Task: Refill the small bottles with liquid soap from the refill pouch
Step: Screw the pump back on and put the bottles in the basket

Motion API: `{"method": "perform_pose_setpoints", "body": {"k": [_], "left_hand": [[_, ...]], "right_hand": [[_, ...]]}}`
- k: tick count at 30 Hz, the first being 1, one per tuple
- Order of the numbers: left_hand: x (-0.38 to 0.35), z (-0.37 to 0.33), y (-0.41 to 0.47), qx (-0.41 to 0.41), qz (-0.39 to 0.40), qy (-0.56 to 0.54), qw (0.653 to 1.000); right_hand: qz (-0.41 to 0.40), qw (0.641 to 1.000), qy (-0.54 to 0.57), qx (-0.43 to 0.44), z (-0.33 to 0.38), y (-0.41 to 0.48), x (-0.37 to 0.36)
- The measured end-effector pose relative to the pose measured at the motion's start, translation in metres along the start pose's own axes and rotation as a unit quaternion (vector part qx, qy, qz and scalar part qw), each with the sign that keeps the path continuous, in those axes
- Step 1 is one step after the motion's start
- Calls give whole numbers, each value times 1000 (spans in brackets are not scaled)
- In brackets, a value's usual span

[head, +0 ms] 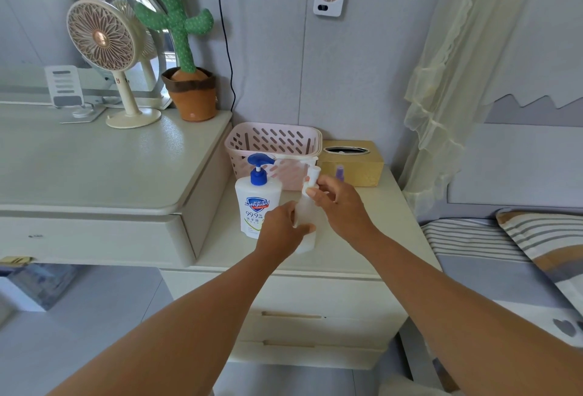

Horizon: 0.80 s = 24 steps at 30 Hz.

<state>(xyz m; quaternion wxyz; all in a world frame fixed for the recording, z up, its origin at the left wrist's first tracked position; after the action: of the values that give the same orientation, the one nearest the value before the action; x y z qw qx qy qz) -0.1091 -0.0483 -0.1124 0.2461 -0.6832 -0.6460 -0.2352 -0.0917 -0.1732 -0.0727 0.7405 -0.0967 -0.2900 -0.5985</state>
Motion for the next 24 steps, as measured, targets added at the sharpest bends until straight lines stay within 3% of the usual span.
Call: {"method": "perform_pose_setpoints", "body": {"k": [24], "left_hand": [[0,0,-1,1,-1,-10,1000]], "right_hand": [[-8,999,-38,-4,2,-6,-6]]}}
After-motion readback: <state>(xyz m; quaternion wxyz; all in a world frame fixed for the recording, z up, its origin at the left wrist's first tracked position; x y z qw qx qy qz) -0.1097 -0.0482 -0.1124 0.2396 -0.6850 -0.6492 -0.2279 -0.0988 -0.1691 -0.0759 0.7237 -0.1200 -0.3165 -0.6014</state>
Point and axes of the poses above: each hand's wrist, its own y-axis towards the middle knuckle, its own x-axis out of the back of the hand, z = x × y, the point moved 4 cm from there along y, towards the middle knuckle, and after that the axes turned 9 degrees about z, right-handed, at the moved point
